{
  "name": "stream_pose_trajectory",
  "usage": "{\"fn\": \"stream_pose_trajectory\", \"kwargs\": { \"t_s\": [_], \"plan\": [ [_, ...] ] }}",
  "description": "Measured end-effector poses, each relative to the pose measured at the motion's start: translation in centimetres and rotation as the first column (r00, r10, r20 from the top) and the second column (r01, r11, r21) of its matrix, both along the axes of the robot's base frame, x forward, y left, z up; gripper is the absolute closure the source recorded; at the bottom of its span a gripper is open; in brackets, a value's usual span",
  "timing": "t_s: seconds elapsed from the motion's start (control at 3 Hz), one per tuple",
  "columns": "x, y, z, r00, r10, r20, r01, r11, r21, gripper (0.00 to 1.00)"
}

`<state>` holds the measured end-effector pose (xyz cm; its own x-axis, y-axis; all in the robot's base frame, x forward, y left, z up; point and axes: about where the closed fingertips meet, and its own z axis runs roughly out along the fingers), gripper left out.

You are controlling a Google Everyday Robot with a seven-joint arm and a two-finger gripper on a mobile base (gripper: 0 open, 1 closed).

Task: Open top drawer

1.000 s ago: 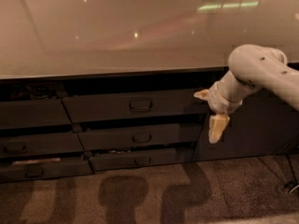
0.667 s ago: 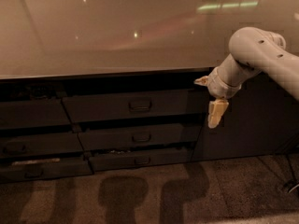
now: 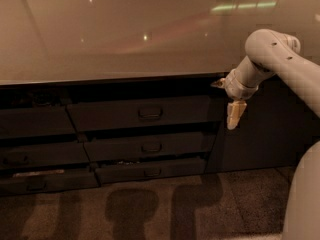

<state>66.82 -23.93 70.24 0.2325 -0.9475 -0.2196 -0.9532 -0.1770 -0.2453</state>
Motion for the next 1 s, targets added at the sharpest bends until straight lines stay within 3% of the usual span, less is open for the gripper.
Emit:
{"fn": "stream_pose_trajectory", "kwargs": {
  "t_s": [0.67,1.0],
  "plan": [
    [0.7,0.1,-1.0,0.9996,-0.015,-0.023,0.014,0.999,-0.029,0.00],
    [1.5,4.1,-0.5,0.9970,0.074,0.023,-0.072,0.994,-0.080,0.00]
  ]
}}
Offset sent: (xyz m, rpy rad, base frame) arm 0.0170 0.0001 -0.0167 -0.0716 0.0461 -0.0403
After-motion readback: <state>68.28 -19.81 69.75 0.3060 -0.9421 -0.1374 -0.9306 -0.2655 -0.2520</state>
